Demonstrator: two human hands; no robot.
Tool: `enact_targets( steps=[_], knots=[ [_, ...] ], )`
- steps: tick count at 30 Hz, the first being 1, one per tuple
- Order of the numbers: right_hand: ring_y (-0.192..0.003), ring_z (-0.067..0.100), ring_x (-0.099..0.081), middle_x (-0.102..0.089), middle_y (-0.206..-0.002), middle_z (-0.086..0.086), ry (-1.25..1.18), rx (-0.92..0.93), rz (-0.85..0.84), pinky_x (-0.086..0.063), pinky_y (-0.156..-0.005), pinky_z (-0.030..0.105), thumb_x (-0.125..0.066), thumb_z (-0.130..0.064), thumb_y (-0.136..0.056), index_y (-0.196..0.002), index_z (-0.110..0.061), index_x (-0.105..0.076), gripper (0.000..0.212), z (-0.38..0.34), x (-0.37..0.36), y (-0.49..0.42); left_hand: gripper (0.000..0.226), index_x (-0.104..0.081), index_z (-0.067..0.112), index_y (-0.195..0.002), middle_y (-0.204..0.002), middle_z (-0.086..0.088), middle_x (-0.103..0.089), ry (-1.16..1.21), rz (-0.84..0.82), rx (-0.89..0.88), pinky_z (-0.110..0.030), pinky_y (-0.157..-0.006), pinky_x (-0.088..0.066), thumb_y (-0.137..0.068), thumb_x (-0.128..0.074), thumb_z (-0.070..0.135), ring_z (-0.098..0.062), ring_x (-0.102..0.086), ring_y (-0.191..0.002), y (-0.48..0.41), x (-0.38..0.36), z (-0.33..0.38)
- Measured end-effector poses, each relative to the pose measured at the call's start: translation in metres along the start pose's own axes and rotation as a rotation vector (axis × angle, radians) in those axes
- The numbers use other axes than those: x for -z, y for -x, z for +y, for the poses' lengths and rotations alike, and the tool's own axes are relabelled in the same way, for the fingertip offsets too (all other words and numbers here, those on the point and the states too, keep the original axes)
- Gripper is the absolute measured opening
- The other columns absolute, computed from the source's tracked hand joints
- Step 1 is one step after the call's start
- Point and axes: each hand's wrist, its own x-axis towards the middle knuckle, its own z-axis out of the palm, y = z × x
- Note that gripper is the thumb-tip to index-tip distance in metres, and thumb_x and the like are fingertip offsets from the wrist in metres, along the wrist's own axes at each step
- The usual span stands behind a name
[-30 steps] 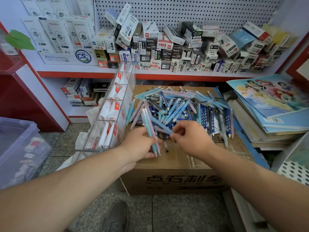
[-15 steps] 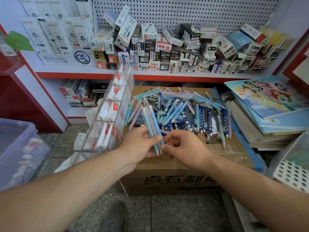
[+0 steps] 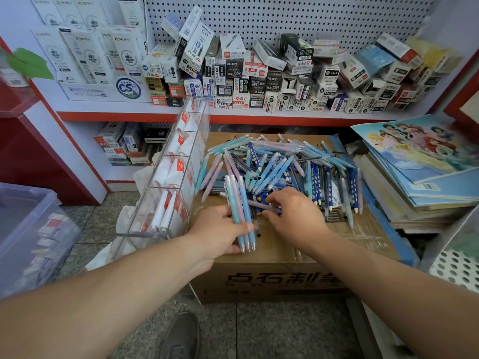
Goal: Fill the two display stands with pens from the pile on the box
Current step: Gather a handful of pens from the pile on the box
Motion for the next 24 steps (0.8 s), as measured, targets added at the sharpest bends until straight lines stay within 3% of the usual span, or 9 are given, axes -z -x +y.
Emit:
enact_targets(
  steps=[6, 11, 17, 21, 24],
  knots=[
    [-0.091, 0.019, -0.058, -0.059, -0.109, 0.0, 0.044, -0.037, -0.094, -0.055, -0.077, 0.038, -0.064, -0.028, -0.099, -0.113, -0.021, -0.069, 0.017, -0.004, 0.003, -0.012, 0.024, -0.069, 0.013, -0.111, -0.093, -0.001, -0.08, -0.006, -0.005, 0.028, -0.032, -0.072, -0.063, -0.09, -0.073, 0.002, -0.017, -0.076, -0.094, -0.001, 0.001, 0.0],
    [-0.085, 0.019, -0.063, -0.062, -0.106, 0.0, 0.012, -0.06, -0.157, -0.059, -0.074, 0.041, -0.06, -0.025, -0.101, -0.111, -0.022, -0.07, 0.015, -0.007, 0.01, -0.009, 0.025, -0.068, 0.012, -0.113, -0.102, -0.007, -0.079, 0.011, 0.007, 0.034, -0.036, -0.075, -0.063, -0.09, -0.074, 0.003, -0.02, -0.076, -0.096, -0.005, -0.001, 0.002],
    [-0.07, 0.01, -0.061, -0.069, -0.084, -0.003, -0.465, -0.218, -0.182, -0.049, -0.058, 0.023, -0.068, -0.022, -0.096, -0.095, -0.018, -0.072, 0.006, -0.009, 0.02, 0.012, 0.024, -0.067, 0.009, -0.115, -0.104, -0.011, -0.078, 0.057, -0.002, 0.01, -0.037, -0.077, -0.063, -0.092, -0.07, 0.0, -0.023, -0.076, -0.097, -0.006, -0.004, 0.002],
    [-0.065, 0.011, -0.06, -0.071, -0.082, 0.013, -0.724, -0.25, -0.25, -0.05, -0.059, 0.025, -0.075, -0.019, -0.092, -0.101, -0.015, -0.072, 0.01, -0.011, 0.019, 0.025, 0.025, -0.068, 0.012, -0.117, -0.106, -0.01, -0.077, 0.029, -0.016, -0.02, -0.035, -0.078, -0.062, -0.094, -0.069, 0.003, -0.023, -0.076, -0.098, -0.006, -0.008, 0.002],
    [-0.068, 0.02, -0.063, -0.073, -0.09, 0.022, -0.767, -0.239, -0.203, -0.056, -0.064, 0.04, -0.079, -0.021, -0.089, -0.101, -0.017, -0.07, 0.016, -0.011, 0.011, 0.029, 0.025, -0.069, 0.014, -0.117, -0.106, -0.009, -0.077, 0.022, -0.024, -0.021, -0.03, -0.071, -0.06, -0.094, -0.069, 0.005, -0.022, -0.075, -0.096, -0.004, -0.011, 0.003]
  ],
)
